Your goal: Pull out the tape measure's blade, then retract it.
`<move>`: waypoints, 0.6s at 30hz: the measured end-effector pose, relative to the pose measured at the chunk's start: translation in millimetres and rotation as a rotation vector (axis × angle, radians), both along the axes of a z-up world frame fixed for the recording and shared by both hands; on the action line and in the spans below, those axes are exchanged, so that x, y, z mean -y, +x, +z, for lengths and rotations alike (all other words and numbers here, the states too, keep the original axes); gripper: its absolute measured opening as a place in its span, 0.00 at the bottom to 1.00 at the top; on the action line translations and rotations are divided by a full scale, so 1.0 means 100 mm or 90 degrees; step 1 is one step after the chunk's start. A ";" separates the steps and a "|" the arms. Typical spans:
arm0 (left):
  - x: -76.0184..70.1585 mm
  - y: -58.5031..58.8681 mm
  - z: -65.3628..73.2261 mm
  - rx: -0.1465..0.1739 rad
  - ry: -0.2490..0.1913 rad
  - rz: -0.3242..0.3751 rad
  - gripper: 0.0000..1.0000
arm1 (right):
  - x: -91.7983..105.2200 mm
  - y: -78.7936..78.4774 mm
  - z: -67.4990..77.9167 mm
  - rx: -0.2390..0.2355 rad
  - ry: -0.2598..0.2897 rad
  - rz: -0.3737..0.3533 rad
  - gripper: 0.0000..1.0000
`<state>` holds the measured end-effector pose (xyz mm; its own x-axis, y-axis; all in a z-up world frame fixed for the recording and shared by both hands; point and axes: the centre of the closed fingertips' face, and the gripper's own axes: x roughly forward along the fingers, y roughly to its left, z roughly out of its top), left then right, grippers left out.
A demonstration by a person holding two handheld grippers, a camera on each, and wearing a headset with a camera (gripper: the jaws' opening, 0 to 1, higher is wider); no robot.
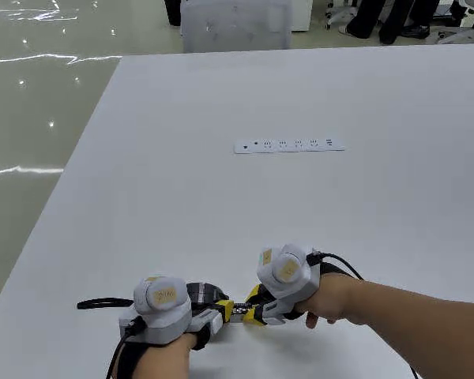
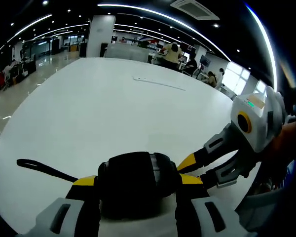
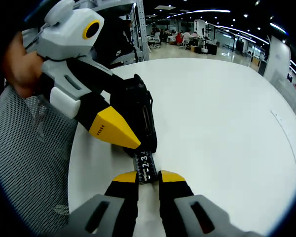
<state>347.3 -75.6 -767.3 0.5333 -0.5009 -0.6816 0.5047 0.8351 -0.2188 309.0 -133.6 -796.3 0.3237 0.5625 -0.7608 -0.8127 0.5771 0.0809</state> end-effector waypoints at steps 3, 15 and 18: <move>0.00 0.00 0.00 -0.001 0.001 -0.001 0.58 | -0.06 0.02 0.00 0.000 -0.007 0.013 0.14; 0.01 0.00 0.00 -0.003 0.001 -0.002 0.58 | -0.14 0.07 -0.03 -0.006 -0.024 0.040 0.14; 0.00 0.00 0.00 -0.005 0.000 0.000 0.58 | -0.17 0.08 -0.02 -0.007 -0.019 0.034 0.14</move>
<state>347.4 -76.1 -767.2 0.5282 -0.5011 -0.6855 0.5026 0.8352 -0.2232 316.8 -117.1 -798.0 0.2859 0.5562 -0.7803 -0.8412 0.5357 0.0736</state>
